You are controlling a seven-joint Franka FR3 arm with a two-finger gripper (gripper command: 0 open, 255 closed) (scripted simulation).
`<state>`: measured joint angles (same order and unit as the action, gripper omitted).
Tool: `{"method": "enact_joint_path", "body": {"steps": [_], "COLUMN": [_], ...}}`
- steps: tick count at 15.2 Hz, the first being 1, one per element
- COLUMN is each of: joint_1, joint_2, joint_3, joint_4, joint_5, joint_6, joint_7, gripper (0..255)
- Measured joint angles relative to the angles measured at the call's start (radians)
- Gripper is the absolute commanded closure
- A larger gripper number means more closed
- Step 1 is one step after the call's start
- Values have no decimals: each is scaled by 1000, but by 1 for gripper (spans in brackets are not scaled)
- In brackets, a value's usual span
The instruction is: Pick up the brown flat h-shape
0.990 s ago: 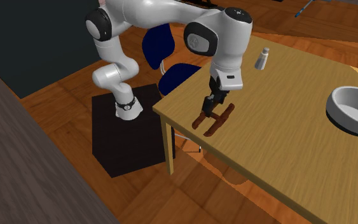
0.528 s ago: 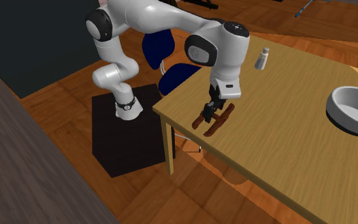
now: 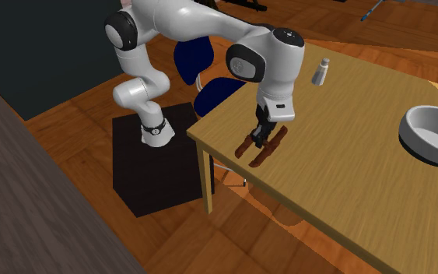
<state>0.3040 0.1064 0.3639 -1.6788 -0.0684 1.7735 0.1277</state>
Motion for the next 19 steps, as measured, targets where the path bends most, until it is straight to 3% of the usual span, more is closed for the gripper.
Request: {"method": "enact_joint_path", "body": {"steps": [5,19], "joint_1": [0,10], "joint_2": [2,33], "joint_3": [0,4], "joint_4": [15,233], "joint_5": [0,-10], "joint_6": [-15,-206], "joint_7": [0,1], "gripper": [255,255]}}
